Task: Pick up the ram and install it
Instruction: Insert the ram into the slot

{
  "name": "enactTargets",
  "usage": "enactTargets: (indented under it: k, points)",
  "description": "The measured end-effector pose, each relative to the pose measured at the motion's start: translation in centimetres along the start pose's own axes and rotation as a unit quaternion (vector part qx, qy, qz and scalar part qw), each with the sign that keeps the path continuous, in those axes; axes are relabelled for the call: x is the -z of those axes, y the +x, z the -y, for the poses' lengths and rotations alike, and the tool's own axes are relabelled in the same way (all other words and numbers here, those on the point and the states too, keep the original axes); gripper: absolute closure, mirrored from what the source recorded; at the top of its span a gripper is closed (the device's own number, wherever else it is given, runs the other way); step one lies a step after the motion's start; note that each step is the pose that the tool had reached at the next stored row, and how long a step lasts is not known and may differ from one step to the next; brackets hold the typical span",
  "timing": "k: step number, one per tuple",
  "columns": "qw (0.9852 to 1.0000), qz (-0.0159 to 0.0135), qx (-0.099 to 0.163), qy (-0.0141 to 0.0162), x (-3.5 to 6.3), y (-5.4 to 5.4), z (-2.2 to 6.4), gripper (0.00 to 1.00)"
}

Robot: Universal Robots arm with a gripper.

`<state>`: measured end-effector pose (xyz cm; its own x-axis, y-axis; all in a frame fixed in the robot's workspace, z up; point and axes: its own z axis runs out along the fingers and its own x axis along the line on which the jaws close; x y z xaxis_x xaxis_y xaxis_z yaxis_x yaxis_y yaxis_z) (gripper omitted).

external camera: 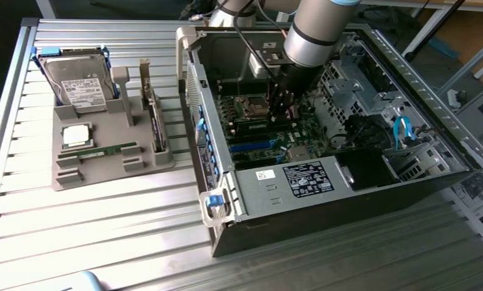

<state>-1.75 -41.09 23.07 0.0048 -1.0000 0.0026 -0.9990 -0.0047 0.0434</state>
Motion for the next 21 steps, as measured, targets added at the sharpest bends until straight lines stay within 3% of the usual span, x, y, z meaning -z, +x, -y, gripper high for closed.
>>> enactTargets:
  k: [5, 12, 21]
  points:
    - [1.0000, -0.0002, 0.000, 0.0000, -0.01, 0.00, -0.04, 0.87]
    - [1.0000, -0.0030, -0.001, 0.0003, -0.01, 0.00, -0.07, 0.87]
    - [1.0000, -0.0031, -0.002, 0.0003, -0.12, 0.00, -0.12, 0.87]
